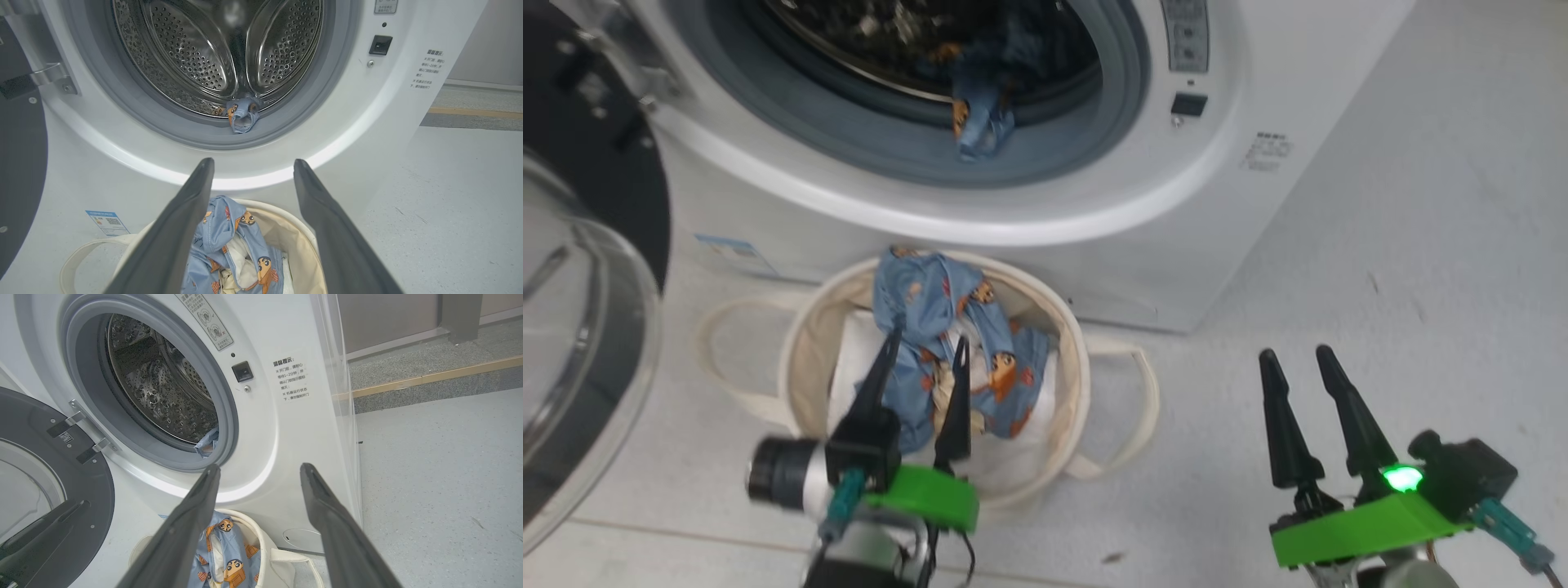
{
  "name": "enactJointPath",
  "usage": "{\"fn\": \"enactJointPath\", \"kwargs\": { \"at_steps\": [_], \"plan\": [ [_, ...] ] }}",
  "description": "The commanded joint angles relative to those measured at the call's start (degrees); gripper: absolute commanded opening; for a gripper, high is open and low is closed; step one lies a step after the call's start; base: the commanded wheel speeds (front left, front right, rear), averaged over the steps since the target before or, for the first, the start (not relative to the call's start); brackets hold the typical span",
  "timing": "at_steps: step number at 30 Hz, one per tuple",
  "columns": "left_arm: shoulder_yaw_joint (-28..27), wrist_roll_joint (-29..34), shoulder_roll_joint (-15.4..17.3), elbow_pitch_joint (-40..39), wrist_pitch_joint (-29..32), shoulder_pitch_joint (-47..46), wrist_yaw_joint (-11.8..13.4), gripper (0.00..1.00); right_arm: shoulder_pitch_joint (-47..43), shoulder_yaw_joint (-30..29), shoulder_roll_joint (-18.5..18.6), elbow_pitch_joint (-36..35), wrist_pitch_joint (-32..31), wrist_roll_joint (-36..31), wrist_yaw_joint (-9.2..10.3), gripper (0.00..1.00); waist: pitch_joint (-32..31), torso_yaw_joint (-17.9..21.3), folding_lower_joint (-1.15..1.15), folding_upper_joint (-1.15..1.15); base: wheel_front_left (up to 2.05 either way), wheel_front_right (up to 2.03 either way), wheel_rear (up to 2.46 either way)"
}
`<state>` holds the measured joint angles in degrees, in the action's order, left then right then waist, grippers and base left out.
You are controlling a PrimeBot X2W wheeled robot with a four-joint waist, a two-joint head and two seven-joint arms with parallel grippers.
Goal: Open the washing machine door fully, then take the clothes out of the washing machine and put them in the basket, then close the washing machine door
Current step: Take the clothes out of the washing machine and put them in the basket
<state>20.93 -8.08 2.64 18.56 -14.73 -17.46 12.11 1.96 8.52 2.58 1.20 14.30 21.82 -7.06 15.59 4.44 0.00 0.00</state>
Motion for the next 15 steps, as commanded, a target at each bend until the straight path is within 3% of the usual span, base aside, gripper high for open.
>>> {"fn": "enactJointPath", "kwargs": {
  "at_steps": [1,7,12,15],
  "plan": [
    [-2.2,0.7,0.5,-1.8,-0.3,-2.9,-0.2,1.00,1.8,1.7,0.3,-2.1,0.7,0.3,-0.43,1.00,2.7,1.4,0.00,0.00,0.00,0.00,0.00],
    [-3.8,2.8,2.9,-2.8,-0.3,-11.9,-2.1,1.00,5.2,3.3,0.3,-2.8,0.7,1.4,-0.43,1.00,9.7,4.2,0.00,0.00,0.00,0.00,0.00],
    [-4.6,2.6,5.3,-0.5,0.2,-22.2,-5.8,1.00,8.0,4.6,0.3,-2.7,0.7,2.7,-0.43,1.00,14.0,6.3,0.00,0.00,0.00,0.00,0.00],
    [-4.1,3.2,6.9,2.9,3.6,-28.9,-8.1,1.00,9.4,5.7,0.3,-2.7,0.7,3.5,-0.43,1.00,15.3,7.9,0.00,0.00,0.00,0.00,0.00]
  ]
}}
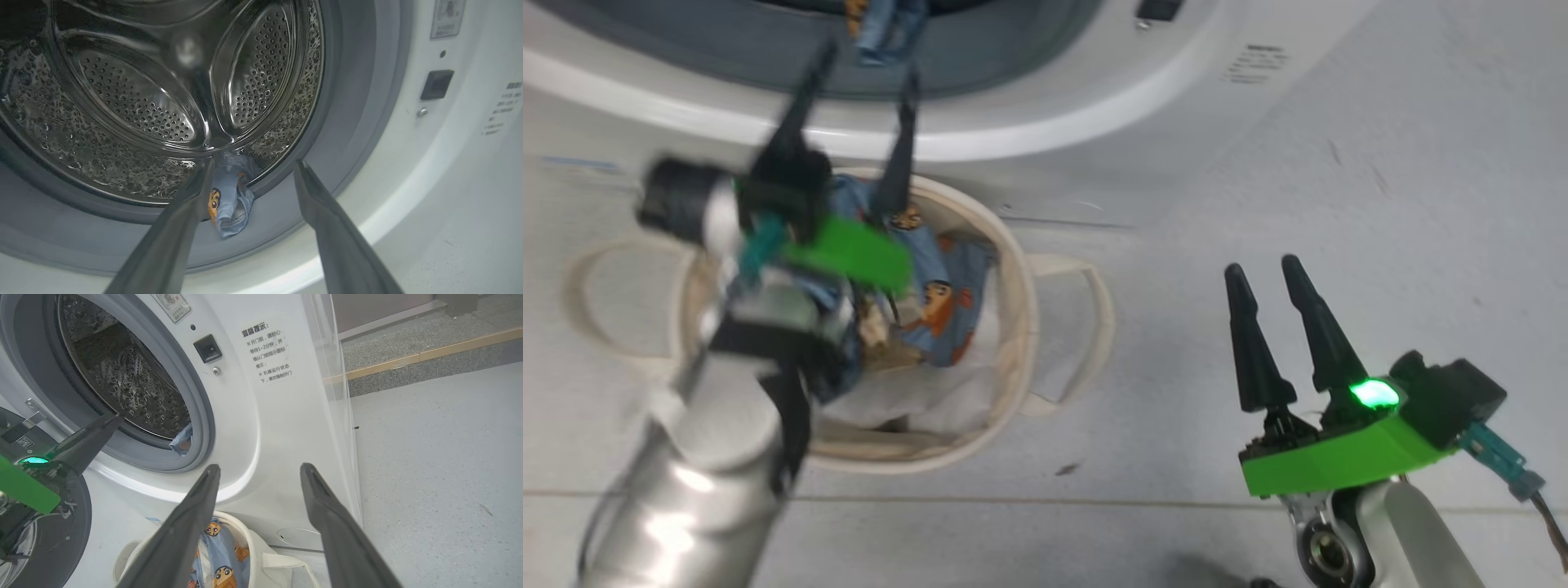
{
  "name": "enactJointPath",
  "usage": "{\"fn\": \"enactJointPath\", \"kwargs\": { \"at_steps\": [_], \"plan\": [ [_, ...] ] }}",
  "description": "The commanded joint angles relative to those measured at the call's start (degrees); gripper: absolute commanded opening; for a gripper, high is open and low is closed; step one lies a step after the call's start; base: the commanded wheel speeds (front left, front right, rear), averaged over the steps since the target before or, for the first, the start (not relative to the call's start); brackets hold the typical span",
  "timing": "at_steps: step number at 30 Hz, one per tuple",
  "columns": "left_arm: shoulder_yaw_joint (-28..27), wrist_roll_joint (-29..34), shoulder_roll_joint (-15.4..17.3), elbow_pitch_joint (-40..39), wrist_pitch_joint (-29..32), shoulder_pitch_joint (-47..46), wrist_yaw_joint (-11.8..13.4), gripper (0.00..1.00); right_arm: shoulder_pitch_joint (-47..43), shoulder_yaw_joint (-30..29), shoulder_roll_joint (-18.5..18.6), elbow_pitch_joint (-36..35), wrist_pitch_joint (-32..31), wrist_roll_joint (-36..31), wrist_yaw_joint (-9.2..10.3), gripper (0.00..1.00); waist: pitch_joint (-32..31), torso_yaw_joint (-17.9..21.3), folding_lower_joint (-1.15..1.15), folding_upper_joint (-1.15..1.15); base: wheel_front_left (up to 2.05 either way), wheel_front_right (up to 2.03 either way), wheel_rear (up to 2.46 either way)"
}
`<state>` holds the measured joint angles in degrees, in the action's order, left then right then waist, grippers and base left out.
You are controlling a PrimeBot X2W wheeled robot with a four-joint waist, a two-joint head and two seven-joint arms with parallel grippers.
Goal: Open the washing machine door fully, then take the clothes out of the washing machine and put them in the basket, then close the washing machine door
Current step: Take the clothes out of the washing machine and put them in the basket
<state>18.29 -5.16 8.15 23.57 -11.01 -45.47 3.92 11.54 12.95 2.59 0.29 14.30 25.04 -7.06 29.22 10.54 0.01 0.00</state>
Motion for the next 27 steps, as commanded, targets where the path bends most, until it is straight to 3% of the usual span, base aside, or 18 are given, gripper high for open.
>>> {"fn": "enactJointPath", "kwargs": {
  "at_steps": [1,4,11,15,21,27],
  "plan": [
    [-1.6,0.0,1.5,-1.3,0.7,-3.0,-0.4,1.00,0.2,1.5,0.3,-1.8,0.7,0.6,-0.43,1.00,2.0,2.3,-0.01,0.00,0.00,0.00,0.00],
    [-1.4,-0.9,1.4,2.2,4.5,-9.1,-2.6,1.00,1.0,1.7,0.3,-1.7,0.7,1.9,-0.43,1.00,2.9,3.4,-0.01,0.00,0.00,0.00,0.00],
    [-2.5,-3.1,0.7,14.4,12.9,-20.2,-4.3,1.00,1.9,2.3,0.3,-1.6,0.7,3.3,-0.43,1.00,4.2,5.9,-0.01,0.00,0.00,0.00,0.00],
    [-2.0,-2.1,0.9,21.6,14.4,-25.0,-3.2,1.00,2.4,2.8,0.3,-1.9,0.7,3.9,-0.43,1.00,5.0,7.2,-0.01,0.00,0.00,0.00,0.00],
    [-0.8,-1.6,0.4,29.6,13.9,-29.2,-3.8,1.00,2.7,3.4,0.3,-1.9,0.7,4.2,-0.43,1.00,5.9,8.7,-0.01,0.00,0.00,0.00,0.00],
    [0.2,-0.3,1.0,37.7,12.0,-32.9,-2.1,1.00,3.0,4.5,0.3,-2.1,0.7,4.9,-0.43,1.00,7.1,10.2,-0.01,0.00,0.00,0.00,0.00]
  ]
}}
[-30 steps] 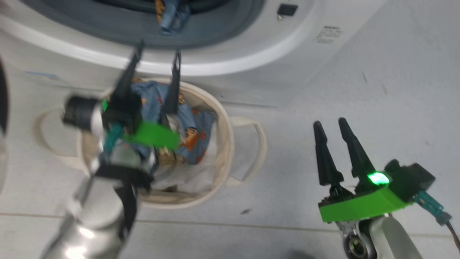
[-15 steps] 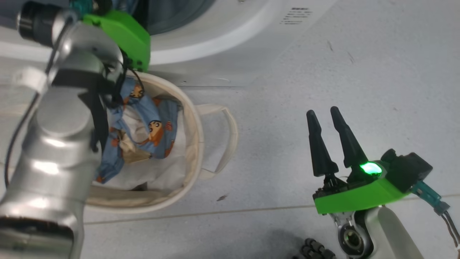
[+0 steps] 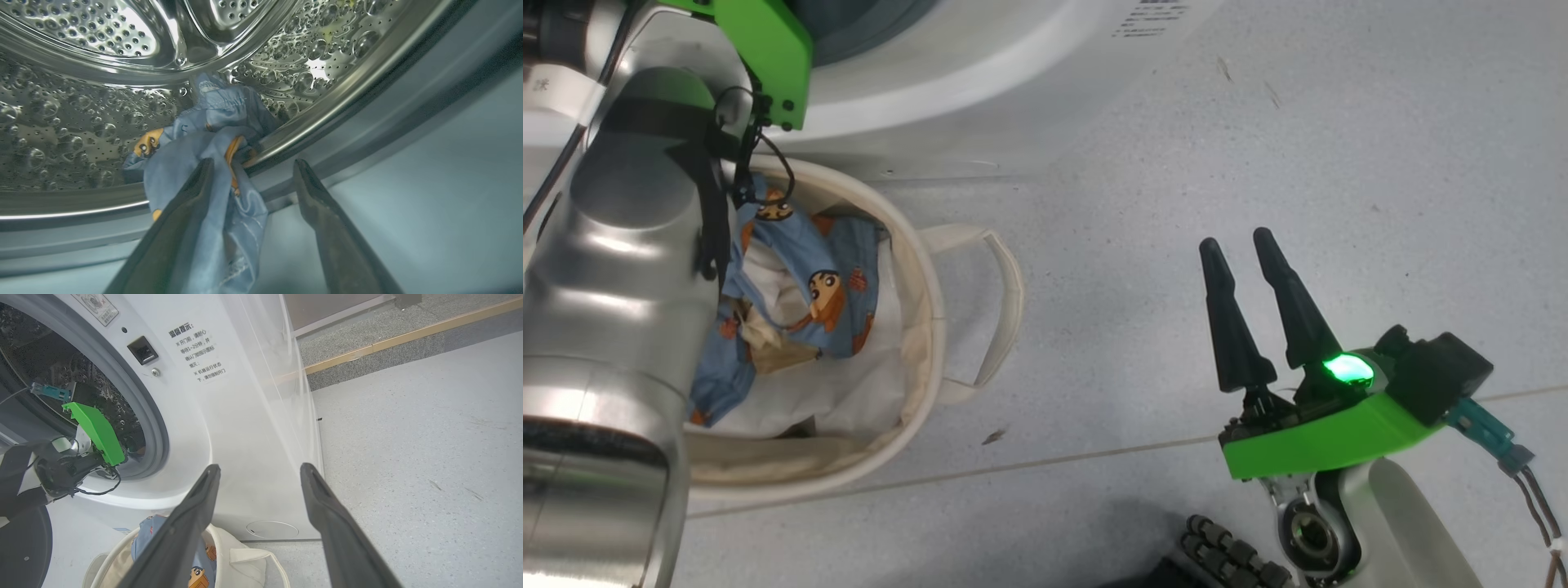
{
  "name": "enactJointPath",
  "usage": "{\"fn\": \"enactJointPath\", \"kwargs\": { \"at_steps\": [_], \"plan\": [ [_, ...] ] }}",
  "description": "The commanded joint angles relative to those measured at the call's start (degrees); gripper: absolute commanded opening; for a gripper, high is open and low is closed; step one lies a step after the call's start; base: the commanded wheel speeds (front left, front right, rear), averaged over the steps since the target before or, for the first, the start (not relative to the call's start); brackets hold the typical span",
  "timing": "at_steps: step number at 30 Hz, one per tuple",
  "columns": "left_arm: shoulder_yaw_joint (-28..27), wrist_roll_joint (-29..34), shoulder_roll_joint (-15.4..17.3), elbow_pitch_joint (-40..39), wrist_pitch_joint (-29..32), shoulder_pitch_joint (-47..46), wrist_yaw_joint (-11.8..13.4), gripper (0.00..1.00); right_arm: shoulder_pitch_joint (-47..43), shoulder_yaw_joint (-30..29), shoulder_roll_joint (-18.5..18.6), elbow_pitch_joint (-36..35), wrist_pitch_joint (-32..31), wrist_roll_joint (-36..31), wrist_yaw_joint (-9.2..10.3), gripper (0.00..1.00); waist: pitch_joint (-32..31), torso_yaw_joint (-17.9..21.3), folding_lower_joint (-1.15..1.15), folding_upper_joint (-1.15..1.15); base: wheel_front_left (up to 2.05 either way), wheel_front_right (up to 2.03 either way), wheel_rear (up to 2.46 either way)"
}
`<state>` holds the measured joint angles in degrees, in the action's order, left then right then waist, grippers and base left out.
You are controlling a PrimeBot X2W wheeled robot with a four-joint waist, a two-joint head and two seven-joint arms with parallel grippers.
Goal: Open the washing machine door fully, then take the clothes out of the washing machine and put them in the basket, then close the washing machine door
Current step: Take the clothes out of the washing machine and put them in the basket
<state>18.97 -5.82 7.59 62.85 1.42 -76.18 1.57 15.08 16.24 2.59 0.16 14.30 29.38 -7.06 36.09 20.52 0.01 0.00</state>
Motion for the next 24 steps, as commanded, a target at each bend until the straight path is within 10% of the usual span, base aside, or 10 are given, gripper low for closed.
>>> {"fn": "enactJointPath", "kwargs": {
  "at_steps": [1,5,6,18,24],
  "plan": [
    [-0.4,0.4,1.6,-0.5,-1.0,-2.6,0.5,1.00,-0.5,1.4,0.3,-2.0,0.7,0.6,-0.43,1.00,0.4,0.4,-0.01,0.00,0.00,0.00,0.00],
    [-0.4,-0.1,1.2,3.5,-2.9,-3.8,0.7,1.00,-0.3,2.0,0.3,-1.8,0.7,0.5,-0.43,1.00,0.8,0.6,-0.01,0.00,0.00,0.00,0.00],
    [-0.5,-0.5,1.0,4.3,-3.5,-4.0,0.7,0.00,-0.2,2.1,0.3,-1.8,0.7,0.4,-0.43,1.00,0.8,0.6,-0.01,0.00,0.00,0.00,0.00],
    [-1.6,-3.9,-1.8,4.5,-15.8,-3.3,-2.5,0.00,-0.7,2.0,0.3,-1.1,0.7,-2.1,-0.43,1.00,-2.7,-3.4,-0.01,0.00,0.00,0.00,0.00],
    [-4.0,-6.0,-3.1,-15.2,-16.4,5.0,-3.9,0.00,-1.6,0.9,0.3,-0.7,0.7,-5.0,-0.43,1.00,-6.9,-7.7,-0.01,0.00,0.00,0.00,0.00]
  ]
}}
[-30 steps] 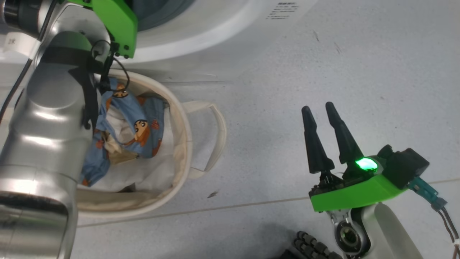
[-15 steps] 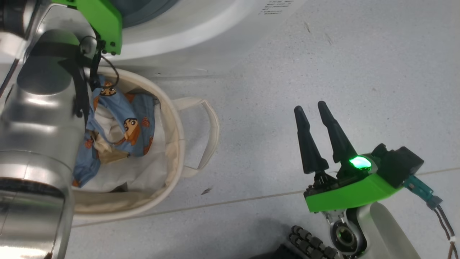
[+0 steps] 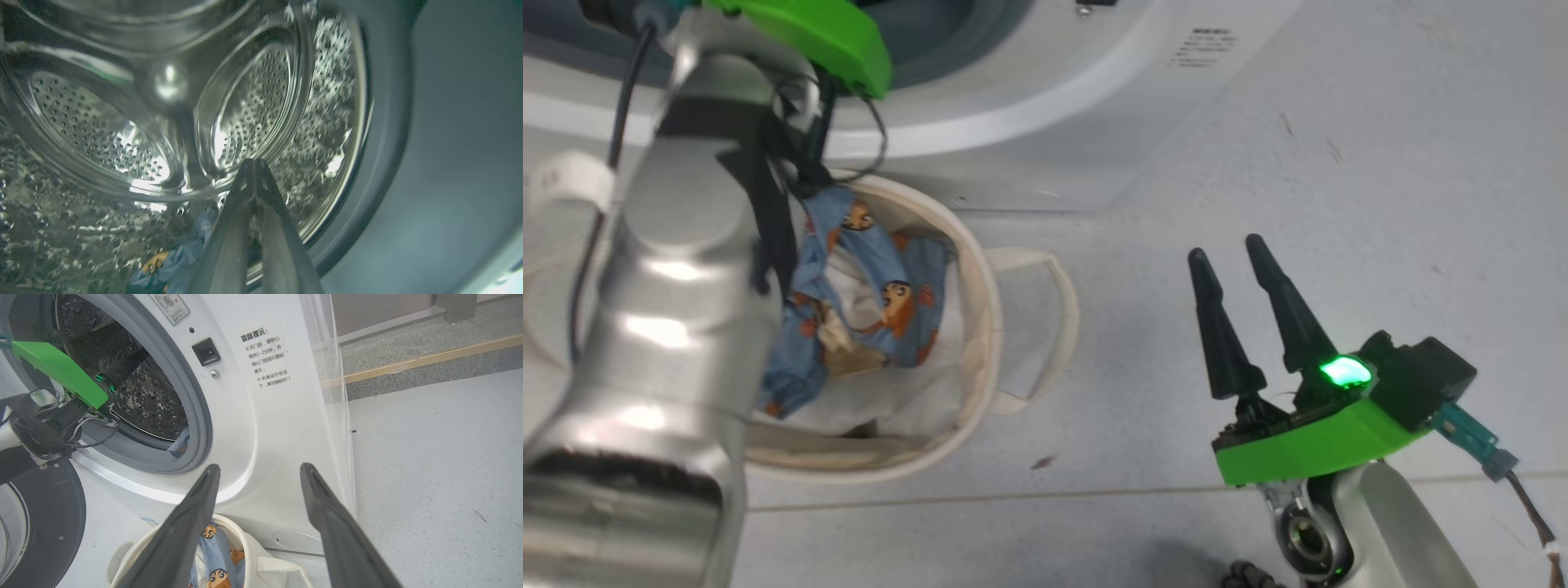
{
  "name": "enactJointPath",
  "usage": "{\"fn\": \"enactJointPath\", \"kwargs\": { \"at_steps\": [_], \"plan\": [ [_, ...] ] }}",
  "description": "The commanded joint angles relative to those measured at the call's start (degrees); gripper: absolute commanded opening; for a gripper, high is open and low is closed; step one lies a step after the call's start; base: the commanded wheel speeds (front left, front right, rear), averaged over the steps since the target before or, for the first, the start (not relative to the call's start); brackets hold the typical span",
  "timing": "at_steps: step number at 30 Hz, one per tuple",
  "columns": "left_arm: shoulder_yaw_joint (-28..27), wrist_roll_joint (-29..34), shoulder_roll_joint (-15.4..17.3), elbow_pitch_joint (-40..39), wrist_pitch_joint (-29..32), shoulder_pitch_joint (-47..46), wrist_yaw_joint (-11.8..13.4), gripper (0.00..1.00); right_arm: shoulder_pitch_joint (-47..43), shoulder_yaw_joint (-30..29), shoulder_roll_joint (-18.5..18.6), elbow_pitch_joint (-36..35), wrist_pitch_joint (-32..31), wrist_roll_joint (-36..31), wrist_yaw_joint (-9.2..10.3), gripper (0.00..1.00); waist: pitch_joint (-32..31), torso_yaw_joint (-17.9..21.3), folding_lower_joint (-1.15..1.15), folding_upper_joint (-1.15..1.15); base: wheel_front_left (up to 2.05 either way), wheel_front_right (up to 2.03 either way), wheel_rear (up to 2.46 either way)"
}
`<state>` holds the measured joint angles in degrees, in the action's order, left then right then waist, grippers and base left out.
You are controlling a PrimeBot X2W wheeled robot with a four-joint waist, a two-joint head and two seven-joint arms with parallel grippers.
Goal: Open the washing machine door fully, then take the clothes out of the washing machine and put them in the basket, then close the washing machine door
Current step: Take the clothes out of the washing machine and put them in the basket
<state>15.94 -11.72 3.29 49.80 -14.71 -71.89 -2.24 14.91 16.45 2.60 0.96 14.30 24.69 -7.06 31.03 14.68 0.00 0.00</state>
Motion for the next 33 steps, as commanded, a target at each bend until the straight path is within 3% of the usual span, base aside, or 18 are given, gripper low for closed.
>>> {"fn": "enactJointPath", "kwargs": {
  "at_steps": [1,7,12,15,22,33],
  "plan": [
    [-1.0,-0.1,1.1,-4.2,-0.3,2.4,-0.3,0.00,-1.7,0.4,0.3,-1.3,0.7,-0.7,-0.43,1.00,-2.3,-2.5,0.00,0.00,0.00,0.00,0.00],
    [0.7,1.1,0.4,-2.3,-0.3,6.5,-0.2,0.00,-2.7,0.7,0.3,-0.6,0.7,-2.1,-0.43,1.00,-3.9,-5.1,0.00,0.00,0.00,0.00,0.00],
    [2.0,1.8,0.3,2.5,-0.3,4.8,-0.1,0.00,-2.2,1.2,0.3,-1.1,0.7,-1.6,-0.43,1.00,-3.4,-4.7,0.00,0.00,0.00,0.00,0.00],
    [1.3,1.7,0.5,1.4,-0.3,4.6,0.5,0.00,-2.3,0.7,0.3,-1.2,0.7,-0.9,-0.43,1.00,-3.4,-3.9,0.00,0.00,0.00,0.00,0.00],
    [-0.3,1.8,1.7,-7.8,-0.3,14.4,0.6,0.00,-4.1,-0.9,0.3,-0.4,0.7,-0.4,-0.43,1.00,-7.0,-4.0,0.00,0.00,0.00,0.00,0.00],
    [-1.2,1.7,0.7,-26.5,-0.3,33.4,1.3,0.00,-6.7,-3.0,0.3,-0.1,0.7,-3.2,-0.43,1.00,-15.0,-10.4,0.00,0.00,0.00,0.00,0.00]
  ]
}}
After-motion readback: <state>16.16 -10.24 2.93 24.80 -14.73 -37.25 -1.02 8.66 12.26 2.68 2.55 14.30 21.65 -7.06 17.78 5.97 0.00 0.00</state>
